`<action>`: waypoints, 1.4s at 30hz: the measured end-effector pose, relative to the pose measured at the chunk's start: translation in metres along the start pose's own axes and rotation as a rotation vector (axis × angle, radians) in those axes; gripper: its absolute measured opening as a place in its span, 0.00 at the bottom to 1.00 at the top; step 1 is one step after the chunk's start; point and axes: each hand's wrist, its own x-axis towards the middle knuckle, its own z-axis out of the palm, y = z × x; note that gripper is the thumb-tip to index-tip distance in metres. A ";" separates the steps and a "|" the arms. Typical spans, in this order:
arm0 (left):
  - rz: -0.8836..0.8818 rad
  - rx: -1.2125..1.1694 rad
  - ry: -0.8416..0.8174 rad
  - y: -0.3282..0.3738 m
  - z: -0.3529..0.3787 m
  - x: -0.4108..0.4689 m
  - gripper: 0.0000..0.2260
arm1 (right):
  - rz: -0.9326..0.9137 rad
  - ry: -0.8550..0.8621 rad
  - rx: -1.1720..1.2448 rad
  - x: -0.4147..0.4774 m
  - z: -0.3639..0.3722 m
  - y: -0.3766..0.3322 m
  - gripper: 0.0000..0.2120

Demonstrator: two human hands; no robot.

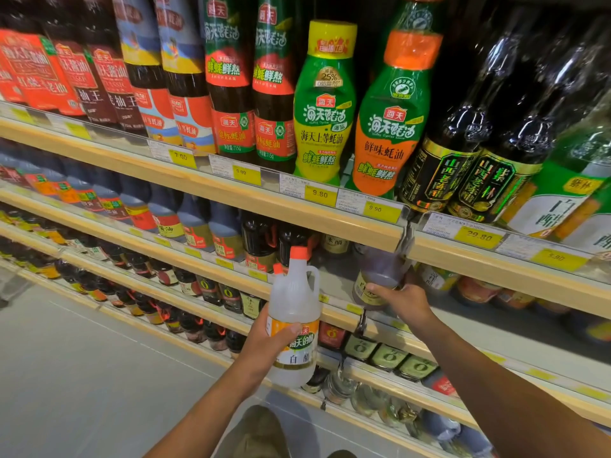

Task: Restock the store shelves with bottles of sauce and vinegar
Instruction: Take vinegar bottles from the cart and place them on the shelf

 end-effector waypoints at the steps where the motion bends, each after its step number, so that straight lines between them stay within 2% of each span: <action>1: 0.003 -0.004 0.000 0.000 0.000 0.001 0.37 | -0.009 0.001 -0.013 -0.001 0.001 -0.001 0.17; 7: -0.012 -0.022 0.007 0.000 -0.001 0.008 0.39 | -0.016 -0.069 -0.078 -0.008 -0.006 -0.012 0.16; 15: -0.015 -0.052 0.005 -0.002 -0.008 0.013 0.38 | -0.145 -0.165 -0.076 -0.011 0.014 -0.028 0.39; 18: -0.011 -0.062 0.005 -0.001 -0.013 0.014 0.38 | -0.180 -0.179 -0.078 -0.011 0.030 -0.035 0.37; 22: -0.010 -0.065 0.021 0.001 -0.020 0.013 0.38 | -0.189 -0.207 -0.154 -0.009 0.052 -0.045 0.40; 25: -0.003 -0.057 0.010 0.004 -0.025 0.012 0.39 | -0.138 -0.229 -0.199 -0.005 0.067 -0.051 0.35; 30: 0.011 -0.045 0.017 0.009 -0.025 0.012 0.39 | -0.169 -0.261 -0.159 -0.008 0.071 -0.055 0.40; 32: 0.015 -0.049 -0.004 0.011 -0.021 0.013 0.36 | -0.128 -0.275 -0.179 -0.007 0.065 -0.052 0.39; 36: -0.013 -0.064 -0.064 0.012 -0.012 0.017 0.29 | -0.109 -0.160 -0.163 -0.013 0.051 -0.045 0.32; 39: -0.051 -0.085 -0.107 0.011 0.000 0.021 0.30 | -0.241 -0.043 -0.027 -0.024 0.034 -0.038 0.28; 41: -0.075 -0.086 -0.147 0.010 0.010 0.022 0.32 | -0.243 -0.089 0.033 -0.037 0.022 -0.033 0.25; 42: -0.087 -0.085 -0.165 0.009 0.016 0.022 0.32 | -0.221 -0.151 0.062 -0.045 0.018 -0.029 0.19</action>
